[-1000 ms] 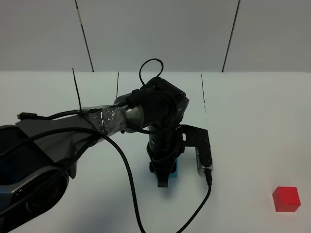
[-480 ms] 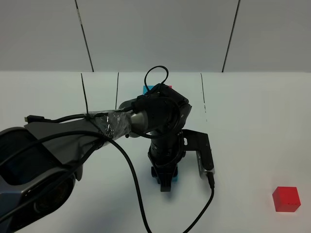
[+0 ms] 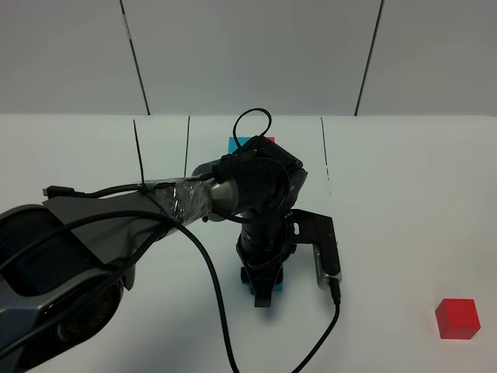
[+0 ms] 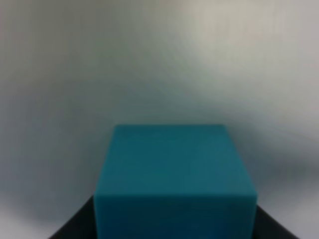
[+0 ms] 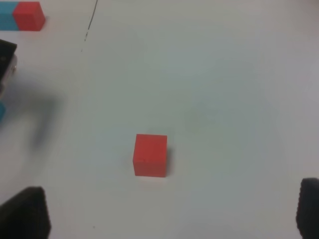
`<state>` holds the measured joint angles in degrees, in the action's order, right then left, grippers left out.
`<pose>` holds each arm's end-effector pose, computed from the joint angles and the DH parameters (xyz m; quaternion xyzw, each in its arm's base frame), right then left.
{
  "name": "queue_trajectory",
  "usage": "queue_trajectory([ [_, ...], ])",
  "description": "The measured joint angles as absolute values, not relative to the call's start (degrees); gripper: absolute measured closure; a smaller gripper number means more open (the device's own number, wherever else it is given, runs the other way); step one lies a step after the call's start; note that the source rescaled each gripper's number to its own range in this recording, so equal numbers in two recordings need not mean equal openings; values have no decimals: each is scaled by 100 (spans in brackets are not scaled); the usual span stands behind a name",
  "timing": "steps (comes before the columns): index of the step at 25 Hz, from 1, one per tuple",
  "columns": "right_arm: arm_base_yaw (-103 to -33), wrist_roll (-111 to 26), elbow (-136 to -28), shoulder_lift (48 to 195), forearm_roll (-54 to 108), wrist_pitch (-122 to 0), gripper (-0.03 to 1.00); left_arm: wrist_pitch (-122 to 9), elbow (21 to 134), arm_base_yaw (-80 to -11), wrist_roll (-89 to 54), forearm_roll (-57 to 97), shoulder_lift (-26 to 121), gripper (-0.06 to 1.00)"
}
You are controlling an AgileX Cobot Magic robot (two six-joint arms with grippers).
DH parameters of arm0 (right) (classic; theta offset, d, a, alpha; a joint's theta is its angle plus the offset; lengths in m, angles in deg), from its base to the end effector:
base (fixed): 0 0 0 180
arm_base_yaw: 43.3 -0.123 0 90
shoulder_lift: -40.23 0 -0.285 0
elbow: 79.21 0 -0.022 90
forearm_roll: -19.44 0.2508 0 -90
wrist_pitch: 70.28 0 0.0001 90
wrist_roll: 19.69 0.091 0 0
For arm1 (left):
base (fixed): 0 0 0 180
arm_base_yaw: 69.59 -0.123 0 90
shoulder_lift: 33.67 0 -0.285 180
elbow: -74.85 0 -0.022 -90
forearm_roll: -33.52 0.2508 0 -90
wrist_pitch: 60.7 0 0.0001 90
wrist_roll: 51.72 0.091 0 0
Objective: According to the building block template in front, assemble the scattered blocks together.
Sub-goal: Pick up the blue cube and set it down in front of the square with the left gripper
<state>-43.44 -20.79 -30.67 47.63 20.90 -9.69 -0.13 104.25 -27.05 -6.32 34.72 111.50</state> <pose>-0.0058 0.0020 0.2777 -0.0097 0.8504 0.0083 0.5260 0.3512 -0.3200 0.1057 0.6974 0.7159 0.0101 0.0317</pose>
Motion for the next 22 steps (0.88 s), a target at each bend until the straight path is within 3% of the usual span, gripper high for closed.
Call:
queue_trajectory([
  [6, -4344, -2079, -3067, 4763, 2090, -969, -3, 78, 10484, -2705, -593, 3477, 11164, 94],
  [8, -4344, -2079, -3067, 4763, 2090, -969, -3, 258, 10589, -2705, -593, 3486, 11189, 89],
  [9, -4344, -2079, -3067, 4763, 2090, -969, -3, 364, 10674, -2705, -593, 3497, 11189, 82],
  [13, -4344, -2079, -3067, 4763, 2090, -969, -3, 740, 10974, -2705, -593, 3488, 11106, 32],
  [16, -4344, -2079, -3067, 4763, 2090, -969, -3, 752, 11021, -2705, -598, 3352, 10898, 7],
  [19, -4344, -2079, -3067, 4763, 2090, -969, -3, 752, 11040, -2699, -604, 3275, 10577, -4],
  [22, -4344, -2079, -3067, 4763, 2090, -969, -3, 757, 11040, -2704, -698, 3352, 10253, -6],
])
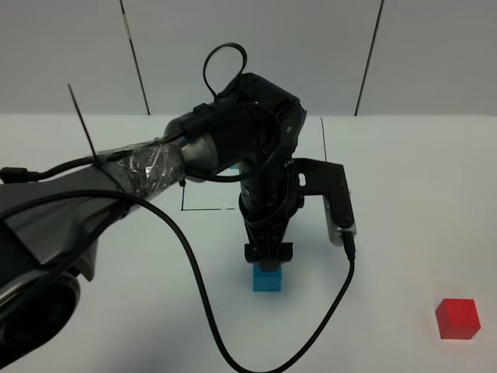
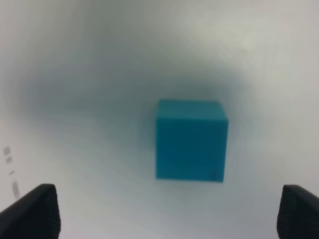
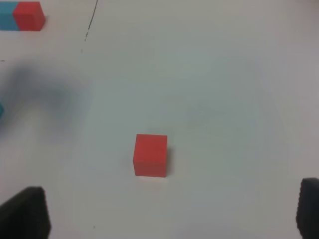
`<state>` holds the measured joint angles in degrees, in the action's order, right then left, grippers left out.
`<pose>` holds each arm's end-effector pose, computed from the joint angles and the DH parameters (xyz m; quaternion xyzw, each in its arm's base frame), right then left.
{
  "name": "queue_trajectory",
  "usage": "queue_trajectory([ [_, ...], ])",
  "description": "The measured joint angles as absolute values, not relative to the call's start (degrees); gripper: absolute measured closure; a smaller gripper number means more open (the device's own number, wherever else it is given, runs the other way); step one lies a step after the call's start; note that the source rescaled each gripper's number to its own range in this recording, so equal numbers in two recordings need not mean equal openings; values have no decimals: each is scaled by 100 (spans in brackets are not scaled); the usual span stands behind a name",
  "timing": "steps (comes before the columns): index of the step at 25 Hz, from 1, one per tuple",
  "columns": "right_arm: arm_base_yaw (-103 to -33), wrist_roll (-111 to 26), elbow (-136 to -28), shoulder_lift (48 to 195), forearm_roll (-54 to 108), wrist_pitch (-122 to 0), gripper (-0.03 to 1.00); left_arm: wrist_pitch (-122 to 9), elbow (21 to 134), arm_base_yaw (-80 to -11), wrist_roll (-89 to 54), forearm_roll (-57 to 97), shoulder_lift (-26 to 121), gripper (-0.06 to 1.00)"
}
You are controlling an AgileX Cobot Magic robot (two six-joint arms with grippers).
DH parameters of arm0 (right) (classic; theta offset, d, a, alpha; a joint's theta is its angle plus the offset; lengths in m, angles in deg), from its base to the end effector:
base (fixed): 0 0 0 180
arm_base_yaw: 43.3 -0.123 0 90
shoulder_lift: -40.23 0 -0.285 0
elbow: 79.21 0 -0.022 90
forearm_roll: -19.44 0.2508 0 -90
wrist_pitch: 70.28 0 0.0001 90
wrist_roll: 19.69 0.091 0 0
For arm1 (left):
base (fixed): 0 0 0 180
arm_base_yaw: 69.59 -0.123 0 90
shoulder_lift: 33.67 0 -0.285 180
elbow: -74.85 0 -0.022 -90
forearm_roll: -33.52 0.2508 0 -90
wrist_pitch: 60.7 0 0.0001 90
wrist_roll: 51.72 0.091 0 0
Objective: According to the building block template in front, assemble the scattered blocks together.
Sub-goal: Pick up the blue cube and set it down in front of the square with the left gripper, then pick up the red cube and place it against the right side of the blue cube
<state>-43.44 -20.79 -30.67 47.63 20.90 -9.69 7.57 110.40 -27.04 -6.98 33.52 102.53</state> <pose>-0.0058 0.0020 0.2777 -0.0097 0.8504 0.0083 0.5260 0.3489 -0.3203 0.2062 0.6870 0.7202 0.0018 0.0965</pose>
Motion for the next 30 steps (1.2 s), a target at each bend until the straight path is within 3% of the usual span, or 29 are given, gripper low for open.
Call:
queue_trajectory([
  [5, -4344, -2079, -3067, 4763, 2090, -969, -3, 764, 11040, -3164, -1831, 3732, 9600, -6],
  [15, -4344, -2079, -3067, 4763, 2090, -969, -3, 764, 10779, -5729, -3049, 2744, 8096, -5],
  [23, -4344, -2079, -3067, 4763, 2090, -969, -3, -233, 8118, -7278, -3170, 2561, 5792, -4],
  [30, -4344, -2079, -3067, 4763, 2090, -969, -3, -860, 5789, -7397, -4149, 3005, 3105, -4],
])
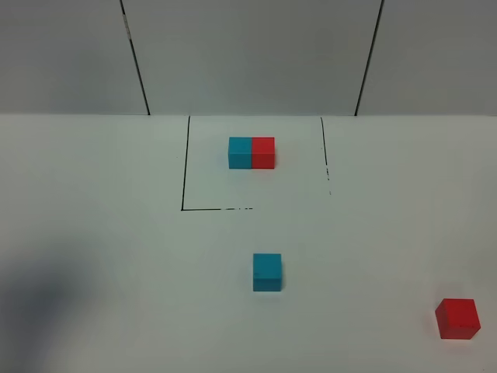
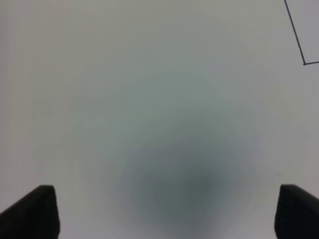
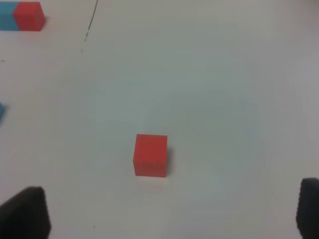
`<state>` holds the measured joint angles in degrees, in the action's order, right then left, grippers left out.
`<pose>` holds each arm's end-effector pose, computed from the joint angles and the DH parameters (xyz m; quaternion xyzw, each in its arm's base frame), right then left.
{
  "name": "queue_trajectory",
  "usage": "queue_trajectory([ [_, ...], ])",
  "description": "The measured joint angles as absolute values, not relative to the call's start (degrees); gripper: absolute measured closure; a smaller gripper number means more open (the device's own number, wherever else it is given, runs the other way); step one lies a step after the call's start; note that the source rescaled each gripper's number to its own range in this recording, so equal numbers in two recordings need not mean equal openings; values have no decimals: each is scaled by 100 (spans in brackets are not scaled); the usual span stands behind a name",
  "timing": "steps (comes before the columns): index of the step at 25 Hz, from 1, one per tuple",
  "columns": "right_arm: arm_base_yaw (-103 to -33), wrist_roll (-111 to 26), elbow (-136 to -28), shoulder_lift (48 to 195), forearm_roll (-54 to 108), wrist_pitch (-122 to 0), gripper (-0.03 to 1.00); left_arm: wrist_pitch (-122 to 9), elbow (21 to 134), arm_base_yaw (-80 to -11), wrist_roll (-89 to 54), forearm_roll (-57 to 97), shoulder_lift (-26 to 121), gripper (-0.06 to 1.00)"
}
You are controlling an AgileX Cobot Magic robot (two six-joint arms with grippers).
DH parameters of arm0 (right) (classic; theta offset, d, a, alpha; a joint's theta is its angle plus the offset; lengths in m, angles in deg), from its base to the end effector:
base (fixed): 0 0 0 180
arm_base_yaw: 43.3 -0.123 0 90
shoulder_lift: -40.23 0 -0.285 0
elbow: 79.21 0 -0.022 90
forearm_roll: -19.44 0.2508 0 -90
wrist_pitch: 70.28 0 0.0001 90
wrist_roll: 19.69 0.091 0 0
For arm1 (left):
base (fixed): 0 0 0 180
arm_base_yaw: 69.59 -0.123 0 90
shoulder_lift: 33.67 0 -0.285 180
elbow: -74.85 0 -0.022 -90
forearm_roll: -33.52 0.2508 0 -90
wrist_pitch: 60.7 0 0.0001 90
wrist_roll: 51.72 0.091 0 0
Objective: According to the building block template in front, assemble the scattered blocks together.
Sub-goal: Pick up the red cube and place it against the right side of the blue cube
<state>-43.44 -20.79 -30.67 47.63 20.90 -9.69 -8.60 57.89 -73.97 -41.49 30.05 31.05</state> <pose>-0.0058 0.0020 0.2777 -0.0097 0.8504 0.0083 0.5260 0.1887 0.0101 0.3759 0.0392 0.9185 0.0208 0.3929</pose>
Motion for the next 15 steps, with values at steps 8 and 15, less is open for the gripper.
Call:
queue_trajectory([
  [8, -4344, -2079, -3067, 4763, 2090, -969, -3, -640, 4721, -7397, -4468, 2943, 944, -4],
  [15, -4344, -2079, -3067, 4763, 2090, -969, -3, -511, 3978, -7397, -4526, 2898, -432, -2],
])
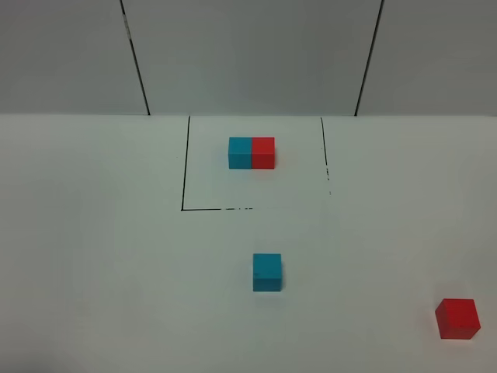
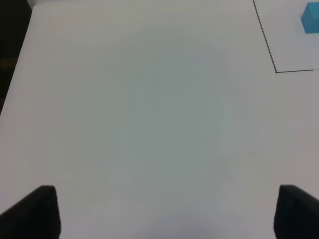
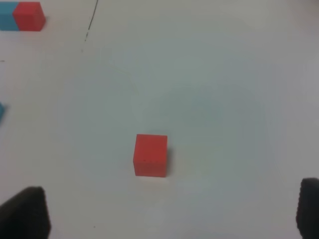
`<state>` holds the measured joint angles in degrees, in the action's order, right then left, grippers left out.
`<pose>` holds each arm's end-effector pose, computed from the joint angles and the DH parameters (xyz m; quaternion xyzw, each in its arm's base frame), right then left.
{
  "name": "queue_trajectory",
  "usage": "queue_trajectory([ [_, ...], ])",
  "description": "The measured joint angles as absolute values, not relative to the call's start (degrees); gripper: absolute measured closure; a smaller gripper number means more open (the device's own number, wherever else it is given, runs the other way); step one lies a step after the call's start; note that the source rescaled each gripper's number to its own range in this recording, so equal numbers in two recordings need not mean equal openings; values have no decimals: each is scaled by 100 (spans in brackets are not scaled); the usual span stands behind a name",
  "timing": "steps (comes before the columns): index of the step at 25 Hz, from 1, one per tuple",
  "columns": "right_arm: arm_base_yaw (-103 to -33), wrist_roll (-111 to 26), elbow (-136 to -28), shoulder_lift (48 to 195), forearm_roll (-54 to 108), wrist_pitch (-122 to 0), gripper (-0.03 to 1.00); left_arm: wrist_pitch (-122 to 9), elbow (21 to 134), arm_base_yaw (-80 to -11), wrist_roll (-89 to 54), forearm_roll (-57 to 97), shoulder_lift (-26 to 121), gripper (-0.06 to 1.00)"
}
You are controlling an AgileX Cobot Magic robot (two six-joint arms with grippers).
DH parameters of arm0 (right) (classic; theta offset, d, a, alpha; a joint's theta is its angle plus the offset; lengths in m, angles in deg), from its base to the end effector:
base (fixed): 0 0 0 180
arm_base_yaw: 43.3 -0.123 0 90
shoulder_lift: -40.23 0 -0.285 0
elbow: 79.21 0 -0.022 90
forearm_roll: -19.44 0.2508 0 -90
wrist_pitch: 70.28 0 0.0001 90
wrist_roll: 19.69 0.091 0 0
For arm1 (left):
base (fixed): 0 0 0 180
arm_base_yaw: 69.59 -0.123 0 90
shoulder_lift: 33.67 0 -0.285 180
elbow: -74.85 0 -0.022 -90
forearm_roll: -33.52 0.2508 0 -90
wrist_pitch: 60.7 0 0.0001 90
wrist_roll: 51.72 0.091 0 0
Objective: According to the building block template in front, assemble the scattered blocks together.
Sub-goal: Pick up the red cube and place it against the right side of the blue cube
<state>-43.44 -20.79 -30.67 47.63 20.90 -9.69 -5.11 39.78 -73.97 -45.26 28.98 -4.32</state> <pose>-0.0058 0.0020 0.2777 -0.0097 0.8504 0.0083 0.5260 0.0473 -0.0023 0.3454 0.0127 0.8653 0.0079 0.5010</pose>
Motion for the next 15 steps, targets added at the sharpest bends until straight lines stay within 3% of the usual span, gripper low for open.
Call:
queue_trajectory([
  [15, -4344, -2079, -3067, 4763, 2090, -969, -3, -2, 2888, -7397, -4298, 2588, -2580, 7],
])
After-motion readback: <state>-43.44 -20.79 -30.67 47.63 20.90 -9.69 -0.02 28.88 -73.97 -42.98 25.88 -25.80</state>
